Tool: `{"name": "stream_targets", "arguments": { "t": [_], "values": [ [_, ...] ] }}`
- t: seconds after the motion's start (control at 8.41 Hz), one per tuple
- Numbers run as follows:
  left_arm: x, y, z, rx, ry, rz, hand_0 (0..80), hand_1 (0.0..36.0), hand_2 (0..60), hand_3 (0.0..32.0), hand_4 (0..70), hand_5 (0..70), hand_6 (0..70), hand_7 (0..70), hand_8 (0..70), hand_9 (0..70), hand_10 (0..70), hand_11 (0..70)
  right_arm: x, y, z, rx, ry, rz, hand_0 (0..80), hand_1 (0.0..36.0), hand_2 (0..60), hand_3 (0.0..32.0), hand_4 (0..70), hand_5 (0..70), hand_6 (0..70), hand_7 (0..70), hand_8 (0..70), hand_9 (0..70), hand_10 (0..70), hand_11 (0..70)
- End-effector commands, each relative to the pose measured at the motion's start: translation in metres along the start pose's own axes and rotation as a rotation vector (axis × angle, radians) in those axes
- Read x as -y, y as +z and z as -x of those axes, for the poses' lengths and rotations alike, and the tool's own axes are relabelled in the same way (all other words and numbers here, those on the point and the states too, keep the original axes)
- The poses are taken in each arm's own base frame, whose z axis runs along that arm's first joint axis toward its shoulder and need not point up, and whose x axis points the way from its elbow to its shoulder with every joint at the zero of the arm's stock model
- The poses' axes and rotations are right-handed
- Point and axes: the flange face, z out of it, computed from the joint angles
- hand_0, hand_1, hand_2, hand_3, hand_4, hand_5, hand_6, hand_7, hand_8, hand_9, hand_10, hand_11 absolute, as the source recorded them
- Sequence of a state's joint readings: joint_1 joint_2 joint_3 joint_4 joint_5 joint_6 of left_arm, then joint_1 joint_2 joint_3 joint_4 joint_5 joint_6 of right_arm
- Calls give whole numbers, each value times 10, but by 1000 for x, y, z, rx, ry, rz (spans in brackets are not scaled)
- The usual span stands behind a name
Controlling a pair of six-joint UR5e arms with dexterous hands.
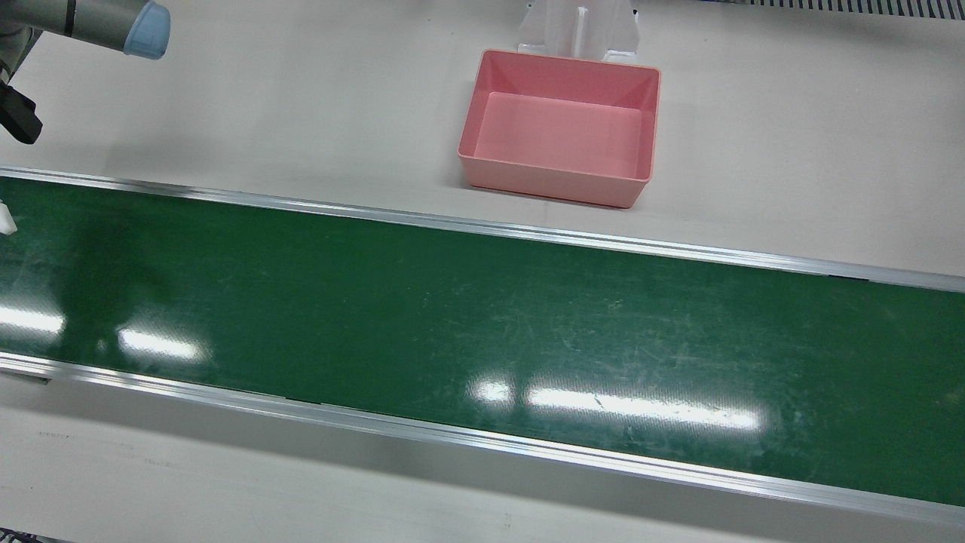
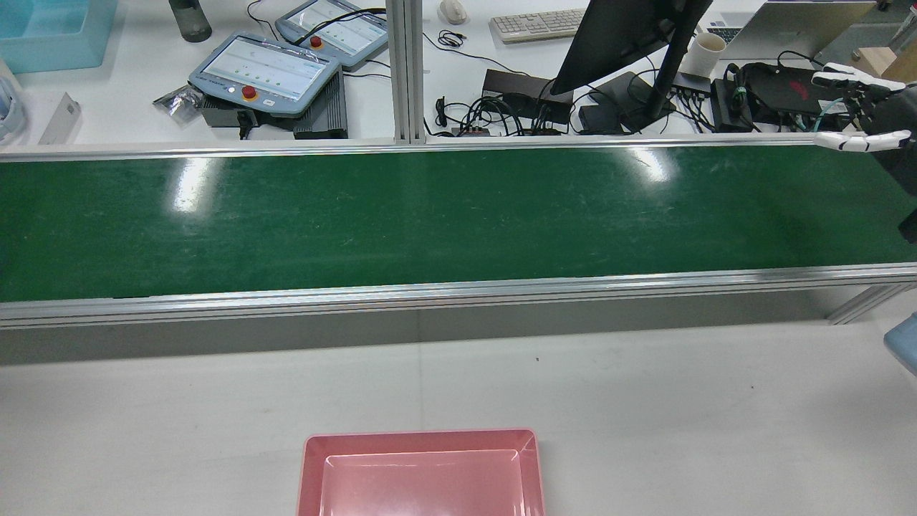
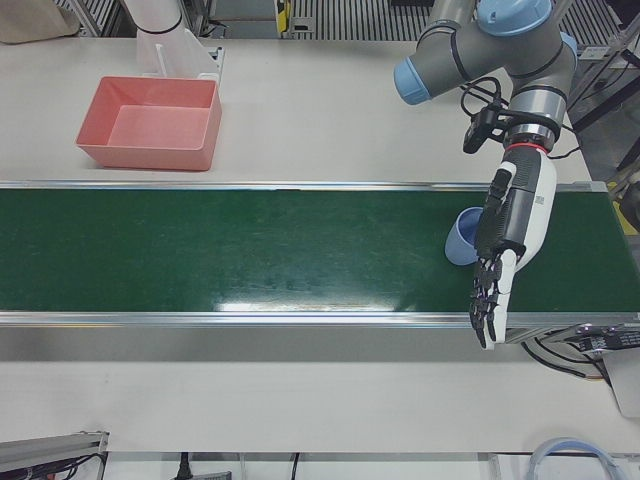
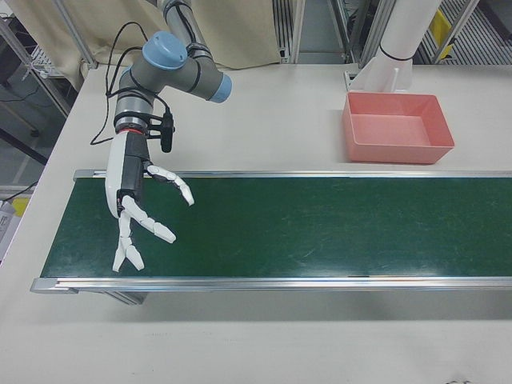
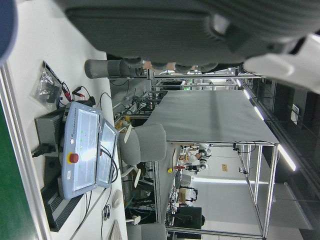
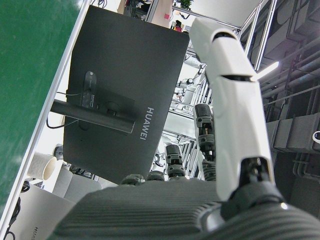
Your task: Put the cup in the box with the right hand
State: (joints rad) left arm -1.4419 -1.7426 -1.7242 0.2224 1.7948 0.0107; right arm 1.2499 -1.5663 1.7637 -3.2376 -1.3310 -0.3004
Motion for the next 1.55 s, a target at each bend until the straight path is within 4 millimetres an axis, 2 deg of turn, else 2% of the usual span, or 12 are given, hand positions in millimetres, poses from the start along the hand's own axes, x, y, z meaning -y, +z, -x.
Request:
{"name": "stream_targets", "arguments": {
  "t": [0.0,0.12,0.24,0.48,0.59,0.71,0.83,0.95,1.07,1.43],
  "values": [
    [0,0,0,0,0,0,0,0,0,0,0,0,0,0,0,0,0,0,2,0,-2,-2,-3,0,545,235,156,0,37,62,55,214,1,30,0,0],
    [0,0,0,0,0,0,0,0,0,0,0,0,0,0,0,0,0,0,2,0,-3,-4,-5,-1,533,182,65,0,61,55,52,205,0,38,0,0],
    [0,0,0,2,0,0,0,0,0,0,0,0,0,0,0,0,0,0,1,0,-4,-6,-4,2,539,153,0,0,88,52,53,207,0,43,0,0],
    [0,0,0,0,0,0,0,0,0,0,0,0,0,0,0,0,0,0,2,0,-7,-12,-5,-1,524,160,58,0,82,50,56,222,2,52,0,0],
    [0,0,0,0,0,0,0,0,0,0,0,0,0,0,0,0,0,0,2,0,-7,-12,-5,-1,528,152,29,0,93,50,56,225,2,53,0,0],
    [0,0,0,0,0,0,0,0,0,0,0,0,0,0,0,0,0,0,2,0,-8,-13,-5,-1,523,163,59,0,84,50,56,227,2,53,0,0],
    [0,0,0,0,0,0,0,0,0,0,0,0,0,0,0,0,0,0,1,0,-7,-13,-4,0,527,166,60,0,83,51,57,229,2,53,0,0],
    [0,0,0,0,0,0,0,0,0,0,0,0,0,0,0,0,0,0,2,0,-8,-16,-5,0,515,195,146,0,50,51,56,224,2,52,0,0],
    [0,0,0,0,0,0,0,0,0,0,0,0,0,0,0,0,0,0,2,0,-8,-15,-5,-1,529,167,59,0,82,51,56,227,2,53,0,0],
    [0,0,0,0,0,0,0,0,0,0,0,0,0,0,0,0,0,0,0,0,-10,-17,-5,2,524,167,61,0,86,50,57,234,3,56,0,0]
  ]
}}
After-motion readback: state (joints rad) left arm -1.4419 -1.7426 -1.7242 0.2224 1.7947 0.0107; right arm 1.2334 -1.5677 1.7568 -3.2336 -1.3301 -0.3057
